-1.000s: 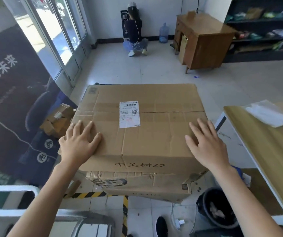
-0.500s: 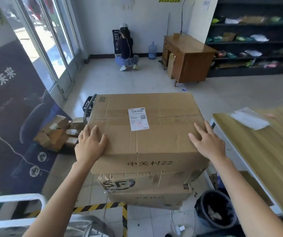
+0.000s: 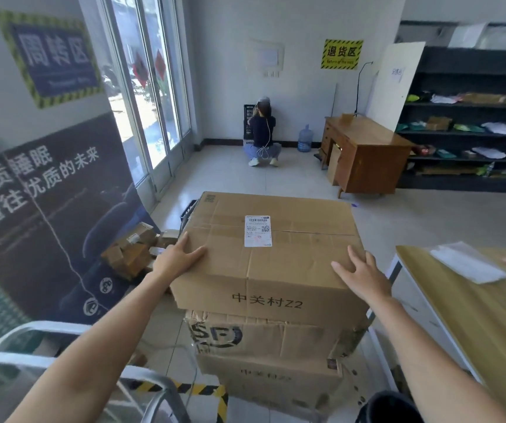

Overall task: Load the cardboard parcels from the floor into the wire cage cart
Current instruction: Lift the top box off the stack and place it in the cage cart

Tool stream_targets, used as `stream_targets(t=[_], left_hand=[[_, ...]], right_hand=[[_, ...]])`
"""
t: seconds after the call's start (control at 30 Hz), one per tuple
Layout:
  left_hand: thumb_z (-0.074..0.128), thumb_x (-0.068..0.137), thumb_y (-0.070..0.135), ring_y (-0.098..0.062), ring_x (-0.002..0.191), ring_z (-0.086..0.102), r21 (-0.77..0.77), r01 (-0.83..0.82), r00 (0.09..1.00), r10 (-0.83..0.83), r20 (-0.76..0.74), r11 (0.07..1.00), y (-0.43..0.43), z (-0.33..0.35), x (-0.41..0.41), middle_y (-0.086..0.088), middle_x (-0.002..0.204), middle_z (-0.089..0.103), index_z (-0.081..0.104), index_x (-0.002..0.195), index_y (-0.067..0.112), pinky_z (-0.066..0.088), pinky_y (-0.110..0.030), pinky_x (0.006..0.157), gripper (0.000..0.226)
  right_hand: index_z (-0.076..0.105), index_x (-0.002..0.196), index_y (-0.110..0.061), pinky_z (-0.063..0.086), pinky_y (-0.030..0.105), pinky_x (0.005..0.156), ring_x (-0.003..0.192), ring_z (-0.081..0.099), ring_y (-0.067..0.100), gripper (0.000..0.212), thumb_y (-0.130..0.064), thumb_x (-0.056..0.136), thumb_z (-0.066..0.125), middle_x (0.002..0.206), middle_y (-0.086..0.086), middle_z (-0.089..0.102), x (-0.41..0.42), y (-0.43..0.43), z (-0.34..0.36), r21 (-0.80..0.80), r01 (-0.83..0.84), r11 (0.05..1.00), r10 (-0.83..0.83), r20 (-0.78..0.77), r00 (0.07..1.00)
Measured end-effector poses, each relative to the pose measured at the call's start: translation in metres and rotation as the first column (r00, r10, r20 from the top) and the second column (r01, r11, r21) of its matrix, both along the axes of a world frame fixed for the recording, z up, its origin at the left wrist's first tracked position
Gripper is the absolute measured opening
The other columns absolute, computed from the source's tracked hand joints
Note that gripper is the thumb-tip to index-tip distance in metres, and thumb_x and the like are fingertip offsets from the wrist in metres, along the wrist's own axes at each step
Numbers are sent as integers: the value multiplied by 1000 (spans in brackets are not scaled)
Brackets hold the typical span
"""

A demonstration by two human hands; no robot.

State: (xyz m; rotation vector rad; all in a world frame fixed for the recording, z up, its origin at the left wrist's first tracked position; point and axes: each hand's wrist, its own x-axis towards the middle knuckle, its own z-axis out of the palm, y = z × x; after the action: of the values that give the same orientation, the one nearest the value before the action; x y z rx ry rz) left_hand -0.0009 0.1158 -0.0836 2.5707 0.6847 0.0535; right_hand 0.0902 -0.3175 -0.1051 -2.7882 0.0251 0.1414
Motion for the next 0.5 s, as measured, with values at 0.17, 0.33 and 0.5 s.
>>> stream_targets(t=[0.17, 0.33, 0.5], left_hand=[[47, 85, 76, -31, 115, 61, 19, -25, 997, 24, 68, 1000, -15, 4, -24, -9, 136, 60, 28, 154, 34, 51, -41, 91, 84], [48, 79, 81, -35, 121, 58, 46, -131, 983, 124, 133, 990, 10, 3, -78, -7, 138, 60, 37, 150, 36, 46, -41, 88, 85], [49, 71, 87, -35, 113, 63, 52, -370, 906, 347, 243, 928, 61, 26, -173, -6, 132, 64, 21, 155, 26, 49, -44, 84, 107]], right_hand=[[25, 155, -41, 38, 51, 107, 144, 34, 35, 81, -79, 85, 40, 165, 6, 16, -11, -12, 5, 99, -19, 995, 14, 50, 999], [28, 154, -38, 39, 49, 106, 145, 33, 33, 84, -79, 83, 43, 165, 6, 19, -32, 13, 27, 108, -106, 988, 92, 127, 988], [10, 159, -28, 37, 49, 108, 147, 29, 30, 99, -75, 83, 51, 166, 2, 18, -65, 95, 40, 212, -230, 950, 192, 187, 964]])
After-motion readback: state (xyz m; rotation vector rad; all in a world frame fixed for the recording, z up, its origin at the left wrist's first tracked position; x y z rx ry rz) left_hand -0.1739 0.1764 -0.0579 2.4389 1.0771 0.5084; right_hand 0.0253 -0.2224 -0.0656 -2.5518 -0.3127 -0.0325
